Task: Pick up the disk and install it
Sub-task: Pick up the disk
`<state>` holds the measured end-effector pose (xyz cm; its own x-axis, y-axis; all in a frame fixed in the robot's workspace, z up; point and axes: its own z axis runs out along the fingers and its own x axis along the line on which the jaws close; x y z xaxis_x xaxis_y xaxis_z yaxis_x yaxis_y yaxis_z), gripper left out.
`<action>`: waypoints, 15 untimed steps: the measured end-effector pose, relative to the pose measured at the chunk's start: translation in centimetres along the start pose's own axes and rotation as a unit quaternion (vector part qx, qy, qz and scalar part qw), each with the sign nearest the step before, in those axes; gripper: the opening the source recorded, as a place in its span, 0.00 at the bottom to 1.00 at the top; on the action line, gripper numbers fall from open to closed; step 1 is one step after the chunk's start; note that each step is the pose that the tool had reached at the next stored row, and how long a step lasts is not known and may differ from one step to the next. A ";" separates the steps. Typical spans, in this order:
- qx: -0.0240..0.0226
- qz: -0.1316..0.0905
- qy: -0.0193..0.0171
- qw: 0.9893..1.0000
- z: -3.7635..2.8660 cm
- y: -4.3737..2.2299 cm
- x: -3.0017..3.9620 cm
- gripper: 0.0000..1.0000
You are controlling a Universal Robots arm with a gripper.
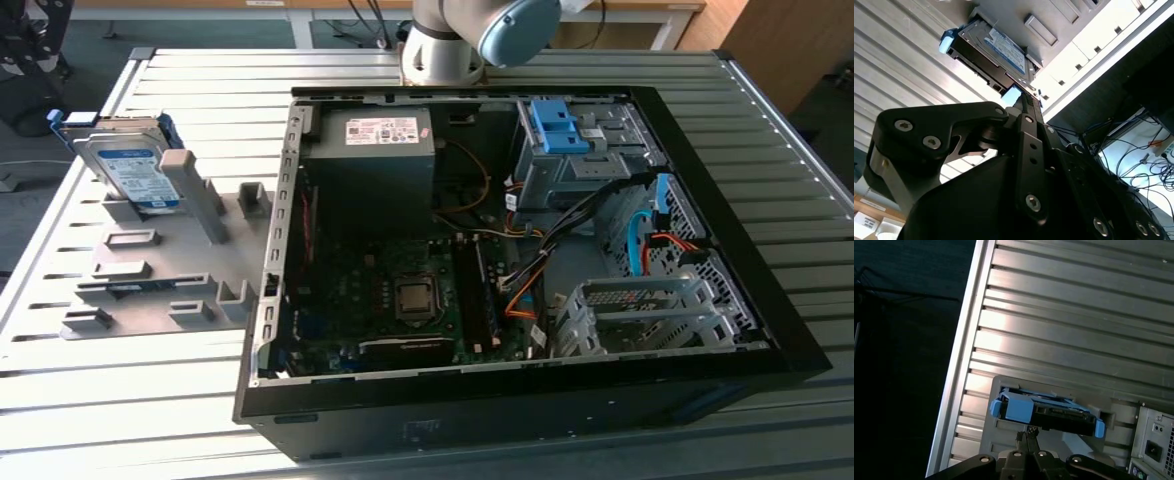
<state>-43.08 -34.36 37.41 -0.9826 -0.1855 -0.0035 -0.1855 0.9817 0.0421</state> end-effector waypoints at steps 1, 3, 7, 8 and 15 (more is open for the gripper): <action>0.000 -0.001 0.000 1.000 0.00 0.00 0.00 0.11; 0.000 -0.004 0.000 1.000 0.00 0.00 0.00 0.11; 0.000 -0.010 0.000 1.000 0.00 0.00 0.00 0.11; 0.000 -0.011 0.000 1.000 0.00 0.00 0.00 0.11; 0.000 -0.022 0.001 1.000 0.00 0.00 0.00 0.11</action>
<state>-43.08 -34.36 37.41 -0.9736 -0.2281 -0.0035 -0.2281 0.9727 0.0421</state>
